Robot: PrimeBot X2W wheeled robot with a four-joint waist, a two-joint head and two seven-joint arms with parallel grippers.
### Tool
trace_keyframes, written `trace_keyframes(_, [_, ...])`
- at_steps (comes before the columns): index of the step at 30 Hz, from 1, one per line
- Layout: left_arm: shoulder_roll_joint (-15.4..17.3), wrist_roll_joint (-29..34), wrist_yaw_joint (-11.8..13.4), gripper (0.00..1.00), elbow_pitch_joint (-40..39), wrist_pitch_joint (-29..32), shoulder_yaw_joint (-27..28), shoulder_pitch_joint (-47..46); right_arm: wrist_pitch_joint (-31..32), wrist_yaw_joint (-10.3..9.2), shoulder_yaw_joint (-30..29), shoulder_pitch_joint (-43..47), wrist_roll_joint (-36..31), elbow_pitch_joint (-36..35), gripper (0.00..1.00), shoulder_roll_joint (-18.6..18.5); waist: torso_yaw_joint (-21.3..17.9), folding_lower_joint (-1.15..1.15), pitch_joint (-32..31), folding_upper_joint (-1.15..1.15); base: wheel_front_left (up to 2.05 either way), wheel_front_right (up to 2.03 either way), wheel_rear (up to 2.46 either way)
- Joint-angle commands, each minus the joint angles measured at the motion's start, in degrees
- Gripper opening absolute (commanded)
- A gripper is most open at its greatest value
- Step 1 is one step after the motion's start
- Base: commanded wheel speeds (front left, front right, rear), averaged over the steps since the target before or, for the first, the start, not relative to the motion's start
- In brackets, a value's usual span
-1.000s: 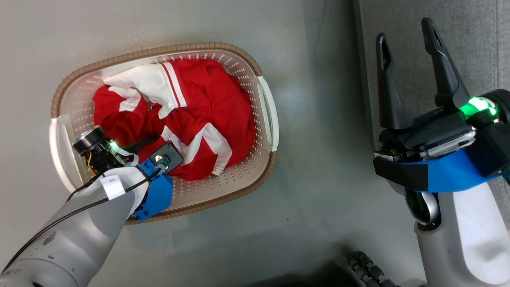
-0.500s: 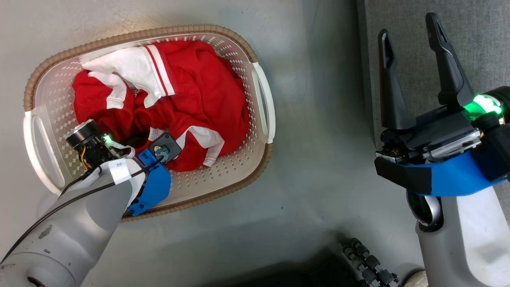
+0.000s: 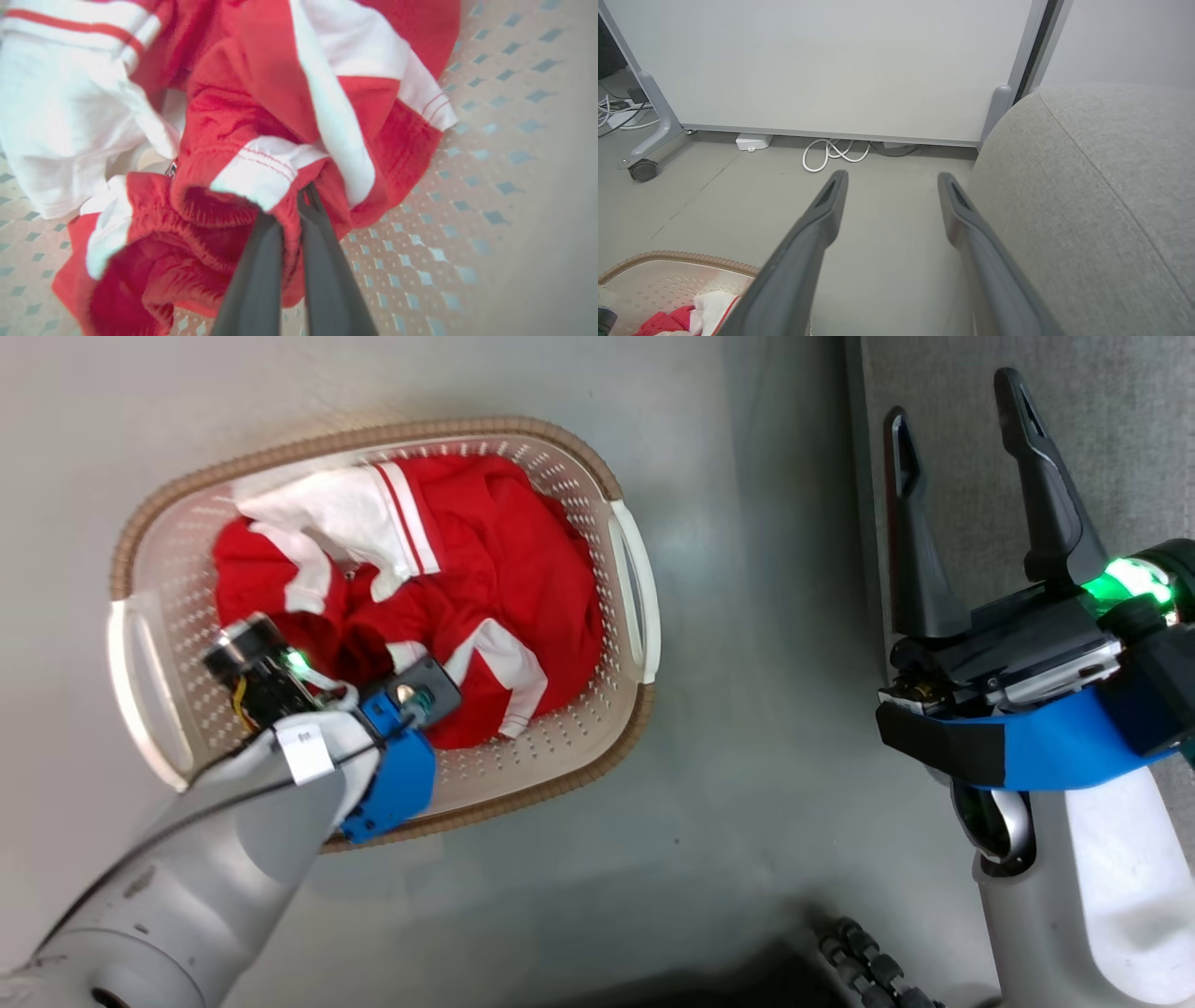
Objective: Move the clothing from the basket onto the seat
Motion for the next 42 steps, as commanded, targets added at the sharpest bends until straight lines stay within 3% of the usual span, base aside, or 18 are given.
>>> trace_keyframes(1, [-0.35,-0.3,-0.03,0.0,-0.33,-1.05,-0.17,0.76,-0.2,0.03,-0.06,-0.34,-0.21,0.27,1.0,-0.2,1.03,0.0,-2.0,0.0,0.0,0.0,0.0])
trace_keyframes(17, [-4.43,-5.61,-0.03,0.0,-1.1,-10.28,-0.16,6.3,-0.2,0.03,-0.08,2.83,-1.75,4.04,1.0,-0.21,6.3,0.0,-16.33,0.0,0.0,0.0,0.0])
trace_keyframes(25, [-3.91,-11.67,-0.03,0.0,-3.15,-11.93,-0.05,8.44,-0.2,0.03,-0.24,5.38,-1.51,6.01,1.0,-0.21,7.36,0.0,-23.35,0.0,0.0,0.0,0.0])
trace_keyframes(34, [-0.72,-15.12,-0.03,0.0,-11.63,-11.98,9.21,10.89,-0.2,0.03,-0.6,8.7,-0.76,7.52,1.0,-0.21,7.96,0.0,-30.22,0.0,0.0,0.0,0.0])
trace_keyframes(42, [1.32,-11.46,-0.03,0.0,-19.4,-11.99,18.81,13.62,-0.2,0.03,-1.17,11.56,-0.29,8.31,1.0,-0.21,8.39,0.0,-35.22,0.0,0.0,0.0,0.0])
